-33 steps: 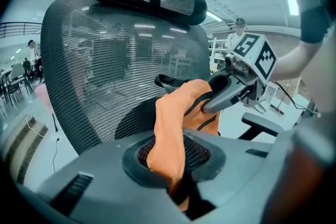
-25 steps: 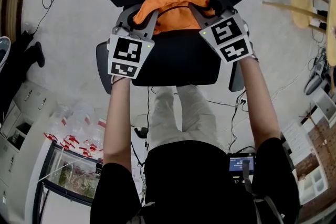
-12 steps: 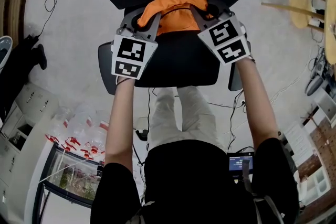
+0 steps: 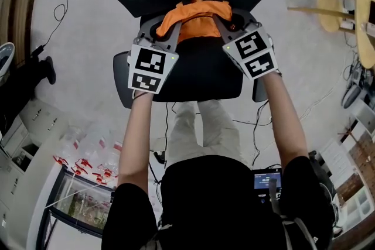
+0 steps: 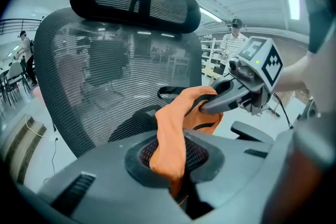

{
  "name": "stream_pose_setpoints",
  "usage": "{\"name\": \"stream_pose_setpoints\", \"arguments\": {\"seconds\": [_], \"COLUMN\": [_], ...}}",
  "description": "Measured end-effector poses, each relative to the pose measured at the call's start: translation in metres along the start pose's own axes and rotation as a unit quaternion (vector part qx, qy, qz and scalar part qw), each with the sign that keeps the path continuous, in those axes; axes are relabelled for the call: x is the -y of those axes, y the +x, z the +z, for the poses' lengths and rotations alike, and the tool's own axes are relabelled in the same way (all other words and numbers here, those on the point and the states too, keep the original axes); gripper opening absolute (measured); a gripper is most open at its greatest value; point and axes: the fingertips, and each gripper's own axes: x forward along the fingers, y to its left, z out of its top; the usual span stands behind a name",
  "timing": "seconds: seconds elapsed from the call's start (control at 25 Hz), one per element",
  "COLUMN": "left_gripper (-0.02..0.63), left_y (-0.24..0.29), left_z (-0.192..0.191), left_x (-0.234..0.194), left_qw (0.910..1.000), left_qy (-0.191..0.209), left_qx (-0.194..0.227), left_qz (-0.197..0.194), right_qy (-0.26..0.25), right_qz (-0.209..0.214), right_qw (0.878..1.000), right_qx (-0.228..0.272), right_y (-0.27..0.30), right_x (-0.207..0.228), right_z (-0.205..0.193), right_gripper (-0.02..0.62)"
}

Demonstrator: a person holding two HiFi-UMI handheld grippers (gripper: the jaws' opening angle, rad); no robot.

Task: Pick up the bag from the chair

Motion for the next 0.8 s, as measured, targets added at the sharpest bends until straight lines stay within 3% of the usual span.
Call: {"name": "stream_pose_setpoints", "arguments": {"seconds": [0.8], "left_gripper": [0.032], "left_y": [-0.093], "left_z": [0.059], "left_x": [0.035], "left_qw": [0.9977], "left_qy": [0.044], "left_qx": [0.044], "left_qz": [0.025], "right_qy": [0.0], "right_qz": [-0.034], "right_qw": [0.997], "right_qx": [0.064], "right_y": [-0.09], "right_x": [-0.044], "right_z": [0.05], "right_gripper": [0.011]}}
